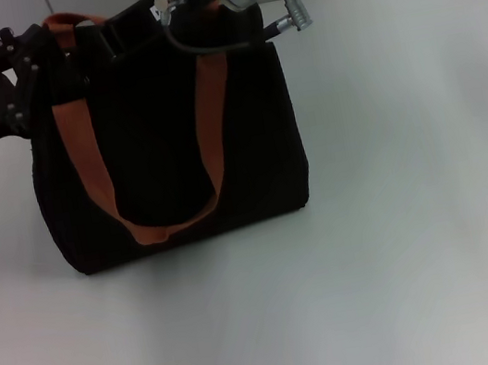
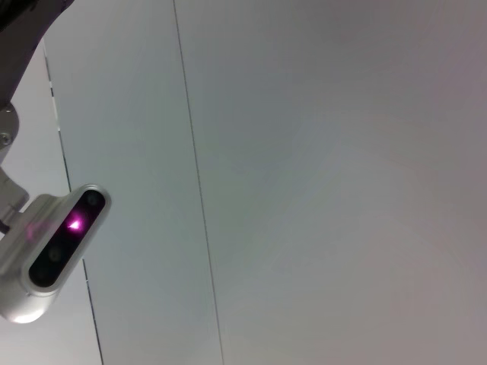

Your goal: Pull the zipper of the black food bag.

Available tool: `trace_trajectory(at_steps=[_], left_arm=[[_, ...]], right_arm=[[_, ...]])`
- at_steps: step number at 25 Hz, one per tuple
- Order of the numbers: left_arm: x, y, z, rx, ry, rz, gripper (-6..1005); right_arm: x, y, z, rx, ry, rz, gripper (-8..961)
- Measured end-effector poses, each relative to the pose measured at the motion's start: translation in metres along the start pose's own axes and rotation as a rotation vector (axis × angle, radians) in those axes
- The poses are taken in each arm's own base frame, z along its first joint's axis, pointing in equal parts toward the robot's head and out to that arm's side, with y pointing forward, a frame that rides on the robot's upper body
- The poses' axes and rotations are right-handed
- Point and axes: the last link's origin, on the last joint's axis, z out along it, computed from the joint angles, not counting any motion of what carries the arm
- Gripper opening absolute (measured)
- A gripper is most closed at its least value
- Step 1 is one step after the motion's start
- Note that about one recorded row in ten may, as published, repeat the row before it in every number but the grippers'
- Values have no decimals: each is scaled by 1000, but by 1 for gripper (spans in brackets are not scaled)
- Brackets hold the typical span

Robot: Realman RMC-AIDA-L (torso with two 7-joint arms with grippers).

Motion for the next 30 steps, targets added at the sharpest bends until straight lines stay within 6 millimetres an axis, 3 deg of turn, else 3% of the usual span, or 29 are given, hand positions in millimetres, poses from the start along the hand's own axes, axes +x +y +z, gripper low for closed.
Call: trace_trajectory(at_steps=[22, 27, 30], left_arm=[[0, -3, -5, 17, -7, -18, 116], [0, -2, -4, 12, -4, -19, 118], [1, -1, -3, 1, 4, -20, 120]], right_arm=[[-3, 2, 4, 14, 5, -27, 325], [-4, 3, 4, 15, 4, -30, 152], [-4, 2, 4, 17, 2, -27, 155]])
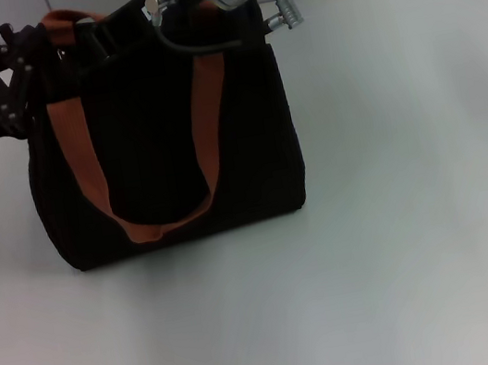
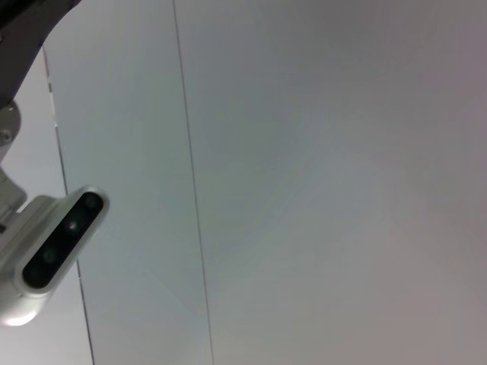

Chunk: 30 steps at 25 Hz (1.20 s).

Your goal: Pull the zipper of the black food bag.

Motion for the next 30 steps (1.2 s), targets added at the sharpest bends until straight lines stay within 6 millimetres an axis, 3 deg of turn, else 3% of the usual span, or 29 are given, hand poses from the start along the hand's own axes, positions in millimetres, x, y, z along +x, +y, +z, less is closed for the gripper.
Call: trace_trajectory(at_steps=[14, 22, 30], left_arm=[[3, 4, 7, -41, 14, -10, 125], [3, 0, -1, -15, 12, -8, 129], [1, -2, -4, 7, -2, -5, 132]], right_arm=[[1, 1, 3, 7, 11, -13, 133], [4, -1, 1, 9, 6, -17, 120], [2, -1, -7, 11, -20, -42, -3]])
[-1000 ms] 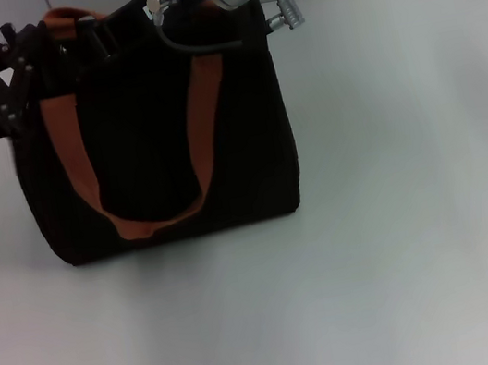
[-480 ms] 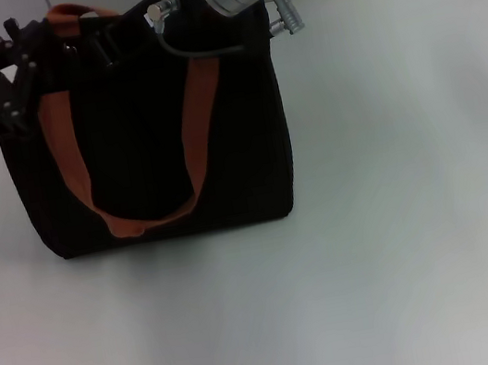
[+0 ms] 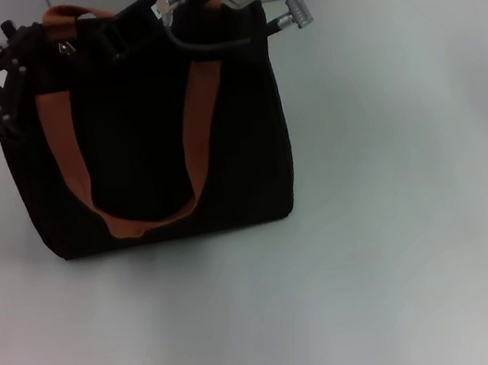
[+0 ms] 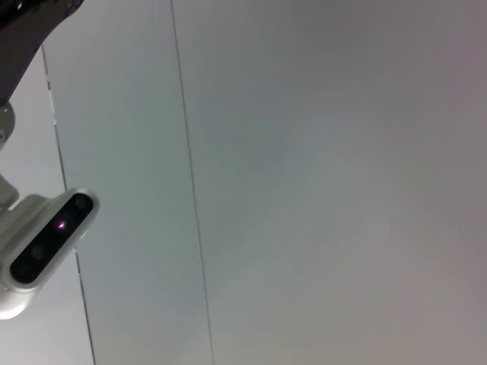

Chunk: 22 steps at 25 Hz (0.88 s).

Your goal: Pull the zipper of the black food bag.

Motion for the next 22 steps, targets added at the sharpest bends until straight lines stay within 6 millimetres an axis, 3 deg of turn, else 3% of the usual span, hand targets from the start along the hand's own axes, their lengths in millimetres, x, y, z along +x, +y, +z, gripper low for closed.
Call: trace_trajectory(at_steps=[22], left_arm=[[0, -1, -4, 14, 0, -5, 141]], right_arm=[[1, -6, 2, 82, 63, -7, 0]])
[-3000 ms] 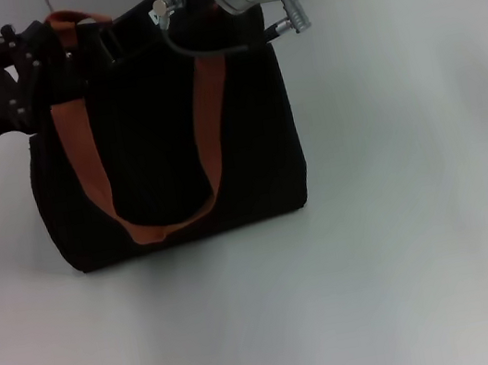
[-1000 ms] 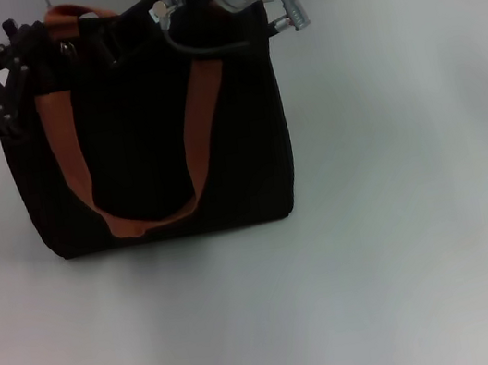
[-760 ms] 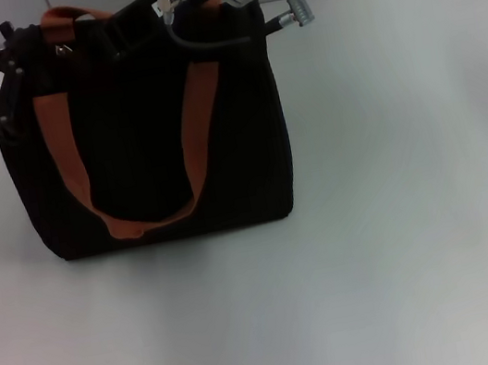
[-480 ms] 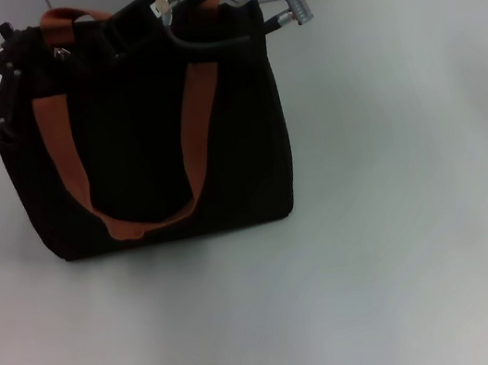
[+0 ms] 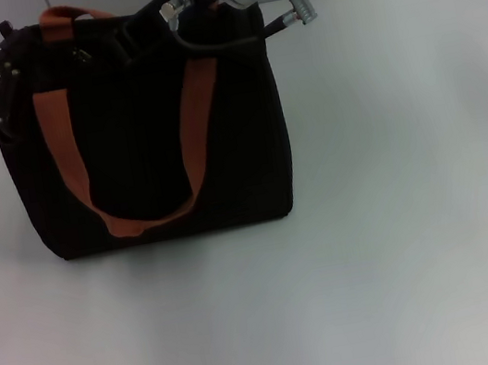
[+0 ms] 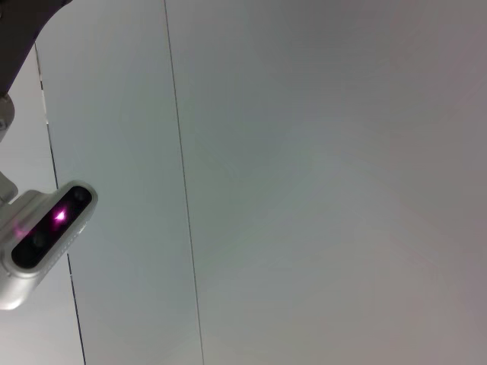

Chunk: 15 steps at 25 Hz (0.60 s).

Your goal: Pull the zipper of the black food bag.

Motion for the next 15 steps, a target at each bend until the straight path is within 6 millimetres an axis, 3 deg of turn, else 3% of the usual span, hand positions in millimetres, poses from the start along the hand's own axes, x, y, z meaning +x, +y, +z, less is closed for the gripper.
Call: trace_trajectory(at_steps=[10, 15], left_arm=[[1, -2, -1, 13, 7, -1, 145], [2, -4, -2, 24, 9, 0, 147]], right_arm=[[8, -11, -1, 68, 28, 32, 2], [16, -23, -12, 130, 9, 71, 2]])
